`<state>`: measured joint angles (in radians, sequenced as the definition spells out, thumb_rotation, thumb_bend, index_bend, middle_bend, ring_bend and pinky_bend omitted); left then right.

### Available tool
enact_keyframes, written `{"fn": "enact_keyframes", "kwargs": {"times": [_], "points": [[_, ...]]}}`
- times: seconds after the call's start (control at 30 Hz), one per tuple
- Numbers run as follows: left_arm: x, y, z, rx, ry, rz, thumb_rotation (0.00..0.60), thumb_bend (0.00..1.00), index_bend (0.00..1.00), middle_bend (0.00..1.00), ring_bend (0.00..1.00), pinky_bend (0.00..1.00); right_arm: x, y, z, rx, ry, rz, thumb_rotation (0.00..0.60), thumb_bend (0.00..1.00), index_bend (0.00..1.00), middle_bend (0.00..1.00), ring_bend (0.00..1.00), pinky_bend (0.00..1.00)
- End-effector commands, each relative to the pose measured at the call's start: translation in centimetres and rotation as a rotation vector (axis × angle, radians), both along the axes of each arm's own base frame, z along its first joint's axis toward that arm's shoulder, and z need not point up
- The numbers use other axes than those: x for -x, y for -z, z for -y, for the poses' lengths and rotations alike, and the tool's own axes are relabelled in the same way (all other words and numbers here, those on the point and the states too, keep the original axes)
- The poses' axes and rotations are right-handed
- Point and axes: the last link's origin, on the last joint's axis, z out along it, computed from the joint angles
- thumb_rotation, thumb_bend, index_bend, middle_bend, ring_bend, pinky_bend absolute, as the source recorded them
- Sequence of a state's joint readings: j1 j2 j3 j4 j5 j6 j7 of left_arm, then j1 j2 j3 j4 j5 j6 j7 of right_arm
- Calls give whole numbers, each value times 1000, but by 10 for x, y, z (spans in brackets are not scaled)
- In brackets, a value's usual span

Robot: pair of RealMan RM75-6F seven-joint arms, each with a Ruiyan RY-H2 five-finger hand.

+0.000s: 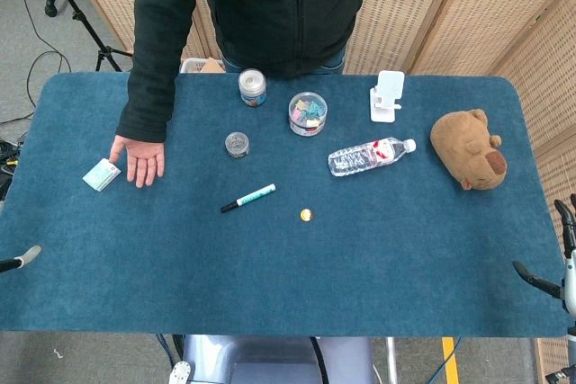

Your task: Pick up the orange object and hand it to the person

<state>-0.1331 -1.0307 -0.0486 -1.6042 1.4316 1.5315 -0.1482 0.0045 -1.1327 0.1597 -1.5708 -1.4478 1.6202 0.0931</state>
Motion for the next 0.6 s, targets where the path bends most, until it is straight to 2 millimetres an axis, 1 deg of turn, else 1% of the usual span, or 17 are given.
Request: {"fn": "enact_keyframes", "kwargs": {"times": [0.03,0.17,0.23,0.33,0.43,0.47,0.57,0.6], "points": [[0,2,-1,9,5,-4,600,0,0,0,0,0,0,0,0,2,2,4,600,2,0,0,0,0],[-2,7,-3,25,19,-12,600,0,0,0,0,0,1,-1,0,8,4,10,600,2,0,0,0,0],[-10,15,-7,58,53,-5,600,0,0,0,0,0,1,-2,0,10,5,12,600,2,0,0,0,0],[-38,37,-25,188,178,-22,600,0,0,0,0,0,1,-3,0,14,7,20,600,2,0,0,0,0],[-73,61,-46,321,316,-25,600,0,0,0,0,0,2,-4,2,17,9,26,600,2,0,0,0,0],[-96,76,-60,396,387,-21,600,0,0,0,0,0,3,-4,2,16,14,25,600,2,0,0,0,0],[-131,99,-86,472,464,-33,600,0,17,0,0,0,7,-3,4,12,27,23,600,2,0,0,0,0],[-147,111,-96,505,483,-32,600,0,30,0,0,0,9,-3,6,9,35,23,600,2,0,0,0,0]]}}
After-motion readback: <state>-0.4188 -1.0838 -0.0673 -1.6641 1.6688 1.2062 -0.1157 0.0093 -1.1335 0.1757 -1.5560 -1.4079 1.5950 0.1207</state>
